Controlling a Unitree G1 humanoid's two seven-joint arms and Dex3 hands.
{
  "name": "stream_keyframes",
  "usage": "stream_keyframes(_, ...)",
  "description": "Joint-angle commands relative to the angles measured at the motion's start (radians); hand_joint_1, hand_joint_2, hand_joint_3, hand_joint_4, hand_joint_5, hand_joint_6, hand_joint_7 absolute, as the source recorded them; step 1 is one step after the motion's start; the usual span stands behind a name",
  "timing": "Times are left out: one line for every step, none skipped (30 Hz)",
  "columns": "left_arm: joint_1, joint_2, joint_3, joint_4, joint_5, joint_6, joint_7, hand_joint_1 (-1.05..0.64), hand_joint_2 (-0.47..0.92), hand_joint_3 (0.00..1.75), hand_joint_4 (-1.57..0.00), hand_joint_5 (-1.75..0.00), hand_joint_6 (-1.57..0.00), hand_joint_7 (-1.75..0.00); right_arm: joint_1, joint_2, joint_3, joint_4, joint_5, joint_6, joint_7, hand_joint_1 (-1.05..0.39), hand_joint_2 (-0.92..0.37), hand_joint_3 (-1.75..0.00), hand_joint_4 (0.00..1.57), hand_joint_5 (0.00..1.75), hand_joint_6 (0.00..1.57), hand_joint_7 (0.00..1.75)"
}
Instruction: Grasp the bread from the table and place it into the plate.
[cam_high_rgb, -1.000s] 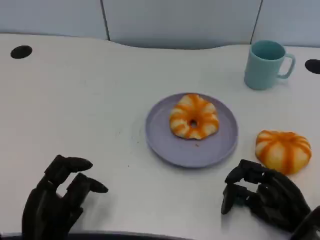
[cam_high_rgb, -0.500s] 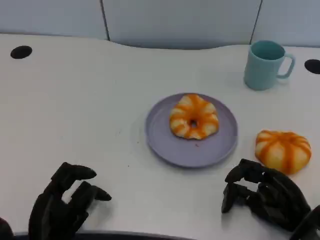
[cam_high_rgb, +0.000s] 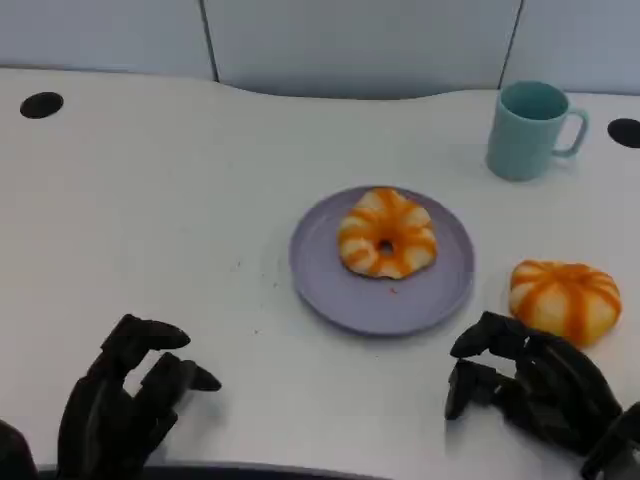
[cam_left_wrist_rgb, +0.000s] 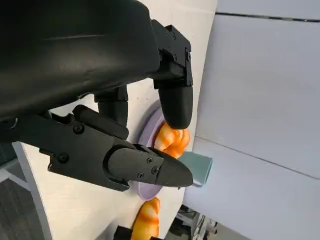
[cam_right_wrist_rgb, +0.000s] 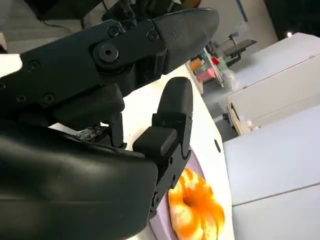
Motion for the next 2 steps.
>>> stream_keyframes(-0.007, 0.017, 0.015, 0.017, -0.006, -0.016, -0.017, -0.62, 0.92, 0.14, -0.29, -1.75, -0.13, -1.71, 0.034, -0.013, -0.004, 0.038, -0.015, 0.024, -0.012, -0.52, -0.92, -0.03, 0.66, 1.40, 0.71, 0.91)
stream_keyframes(-0.008, 0.017, 0.016, 0.020, -0.003, -0.021, -0.018, -0.62, 0.92, 0.14, -0.28, -1.75, -0.13, -1.71, 0.034, -0.013, -0.006, 0.039, -0.014, 0.026, -0.010, -0.52, -0.92, -0.03, 0.66, 1.39, 0.71, 0.91)
